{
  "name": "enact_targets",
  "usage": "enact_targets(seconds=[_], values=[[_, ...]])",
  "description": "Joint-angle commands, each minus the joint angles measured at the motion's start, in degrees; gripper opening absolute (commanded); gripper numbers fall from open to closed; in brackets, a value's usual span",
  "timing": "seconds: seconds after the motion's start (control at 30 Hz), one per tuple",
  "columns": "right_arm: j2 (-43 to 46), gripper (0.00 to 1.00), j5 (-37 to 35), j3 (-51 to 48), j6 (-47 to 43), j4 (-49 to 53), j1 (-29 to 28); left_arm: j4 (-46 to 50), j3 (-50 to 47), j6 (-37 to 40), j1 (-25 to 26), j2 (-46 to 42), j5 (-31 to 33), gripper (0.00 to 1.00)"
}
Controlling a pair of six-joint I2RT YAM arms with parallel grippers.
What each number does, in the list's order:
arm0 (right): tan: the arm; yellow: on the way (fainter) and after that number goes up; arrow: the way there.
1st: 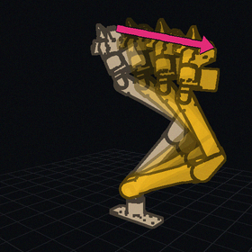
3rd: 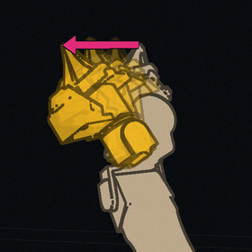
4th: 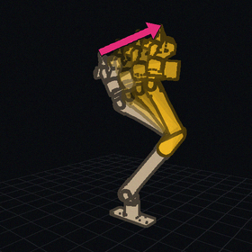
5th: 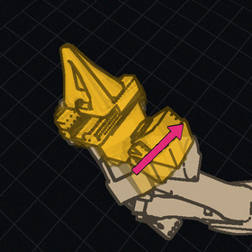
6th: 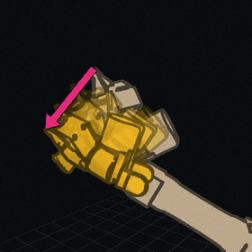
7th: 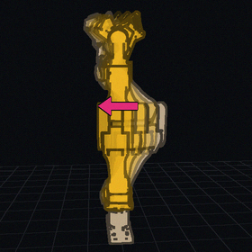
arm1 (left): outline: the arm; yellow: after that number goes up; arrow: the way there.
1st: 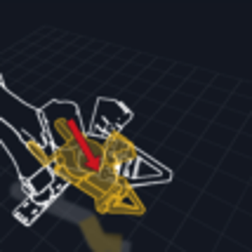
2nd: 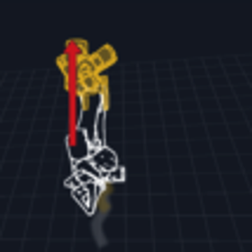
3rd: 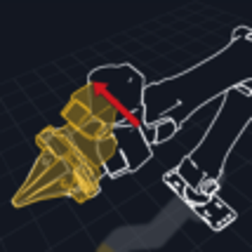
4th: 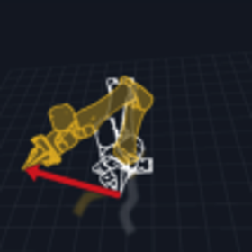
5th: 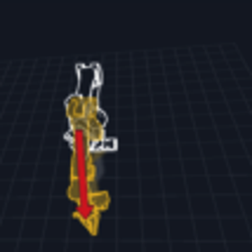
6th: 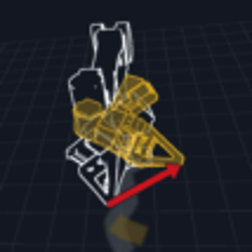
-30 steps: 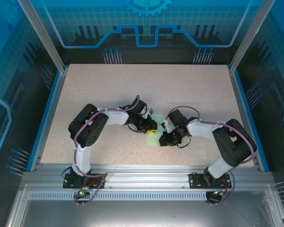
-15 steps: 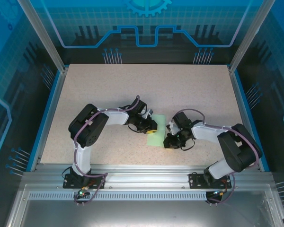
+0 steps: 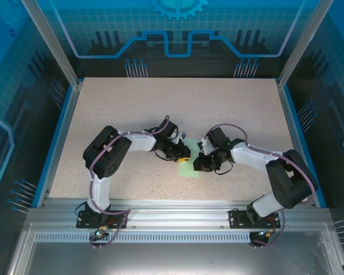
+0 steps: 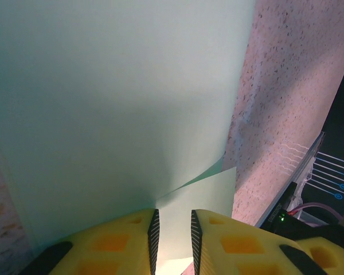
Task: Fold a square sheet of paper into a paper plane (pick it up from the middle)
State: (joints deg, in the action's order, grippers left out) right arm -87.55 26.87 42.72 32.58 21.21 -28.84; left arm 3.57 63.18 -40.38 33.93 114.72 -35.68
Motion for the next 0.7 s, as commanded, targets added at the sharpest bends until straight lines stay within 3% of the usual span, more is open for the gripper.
enact_targets(seconds=[0.0,0.3,0.5,0.67], values=[[-3.83,0.15,-2.71,1.7,-0.85,2.98,-0.3,3.72,0.2,1.18,-0.11,2.0,0.91,0.26],[-6.79,0.16,-4.99,-2.32,-1.51,2.2,0.79,3.46,1.65,1.27,-0.15,1.0,-0.14,0.29],[-7.55,0.16,-5.53,-2.22,-1.47,2.23,0.83,2.74,1.73,0.81,-0.14,-3.83,-0.79,0.39],[-7.47,0.16,-5.42,-2.03,-1.37,2.16,0.82,-1.47,-1.93,-2.69,-0.07,-6.3,-2.63,0.37]])
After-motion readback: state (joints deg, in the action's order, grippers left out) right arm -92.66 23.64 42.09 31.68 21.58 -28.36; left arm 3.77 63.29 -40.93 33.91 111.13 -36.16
